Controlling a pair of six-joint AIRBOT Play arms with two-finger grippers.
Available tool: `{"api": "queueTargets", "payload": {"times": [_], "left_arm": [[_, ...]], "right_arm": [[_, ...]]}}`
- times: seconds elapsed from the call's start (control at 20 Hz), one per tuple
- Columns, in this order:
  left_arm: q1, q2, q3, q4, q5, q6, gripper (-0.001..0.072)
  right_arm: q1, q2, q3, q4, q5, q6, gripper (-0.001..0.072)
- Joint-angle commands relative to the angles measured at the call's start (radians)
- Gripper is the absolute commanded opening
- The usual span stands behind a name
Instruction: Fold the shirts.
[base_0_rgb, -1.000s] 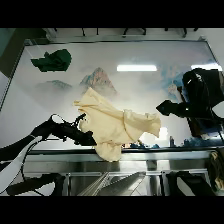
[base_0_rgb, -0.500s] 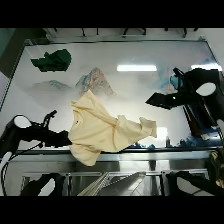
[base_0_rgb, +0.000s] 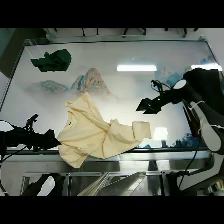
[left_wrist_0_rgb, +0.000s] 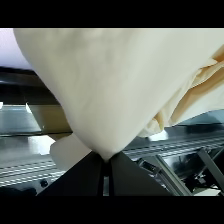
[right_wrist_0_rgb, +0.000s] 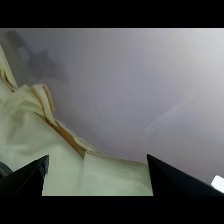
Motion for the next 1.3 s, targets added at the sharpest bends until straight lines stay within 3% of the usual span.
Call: {"api": "queueTargets", "payload": {"times": [0.0,0.6,0.7,0.75,0.85,0.9,1.25], "left_arm": [[-0.051,-0.018,0.0,0.001,-0.007,0.0,0.0014],[-0.171,-0.018,0.0,-0.003,-0.024,-0.069,0.0014],[-0.171,-0.018,0.0,-0.003,-0.024,-0.072,0.0015],[-0.171,-0.018,0.0,-0.003,-0.024,-0.072,0.0015],[-0.171,-0.018,0.0,-0.003,-0.02,-0.072,0.0014],[-0.171,-0.018,0.0,-0.003,-0.016,-0.072,0.0014],[-0.171,-0.018,0.0,-0.003,-0.007,-0.071,0.0015]], "right_arm": [[0.084,-0.064,0.008,0.112,0.034,-0.076,0.0701],[0.333,-0.141,0.008,0.367,-0.05,-0.2,0.0697],[0.331,-0.145,0.008,0.361,-0.049,-0.2,0.0552],[0.329,-0.145,0.008,0.361,-0.05,-0.2,0.043],[0.325,-0.145,0.008,0.361,-0.047,-0.209,0.0057],[0.324,-0.145,0.008,0.361,-0.046,-0.211,0.0022],[0.304,-0.126,0.012,0.362,-0.023,-0.208,0.0021]]}}
